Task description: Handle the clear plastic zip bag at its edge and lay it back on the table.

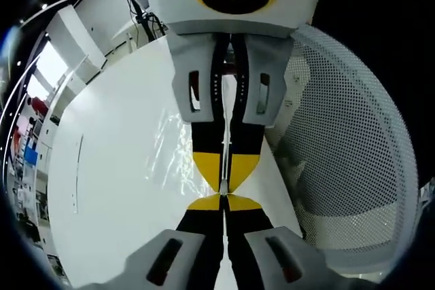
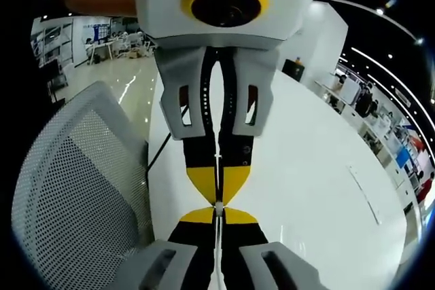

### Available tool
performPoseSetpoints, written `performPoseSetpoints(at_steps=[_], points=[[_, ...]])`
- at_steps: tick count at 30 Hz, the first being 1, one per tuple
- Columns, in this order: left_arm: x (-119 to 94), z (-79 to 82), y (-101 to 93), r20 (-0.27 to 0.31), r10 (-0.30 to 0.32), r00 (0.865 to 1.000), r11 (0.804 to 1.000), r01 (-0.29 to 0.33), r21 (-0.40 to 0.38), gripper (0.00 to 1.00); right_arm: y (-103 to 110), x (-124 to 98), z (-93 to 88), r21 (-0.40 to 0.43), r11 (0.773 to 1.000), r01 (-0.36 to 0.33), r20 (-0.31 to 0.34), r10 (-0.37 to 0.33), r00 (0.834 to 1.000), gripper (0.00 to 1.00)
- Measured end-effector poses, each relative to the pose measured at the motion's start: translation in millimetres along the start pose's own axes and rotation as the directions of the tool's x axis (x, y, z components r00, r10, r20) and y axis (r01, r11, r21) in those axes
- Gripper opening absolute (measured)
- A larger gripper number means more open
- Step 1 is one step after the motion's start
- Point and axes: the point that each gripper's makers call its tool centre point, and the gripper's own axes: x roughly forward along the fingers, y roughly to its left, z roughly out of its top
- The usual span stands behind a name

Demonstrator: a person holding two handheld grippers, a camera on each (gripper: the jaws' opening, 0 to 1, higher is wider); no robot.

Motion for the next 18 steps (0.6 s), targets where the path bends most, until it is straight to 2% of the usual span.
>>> performPoseSetpoints(at_steps=[18], points=[[-1.5,-2.2,1.1,-0.001,0.000,1.000,1.000,0.000,-0.002,0.00,-0.2,-1.4,0.5,0.009,1.000,0.003,0.003,-0.003,1.000,0.00]])
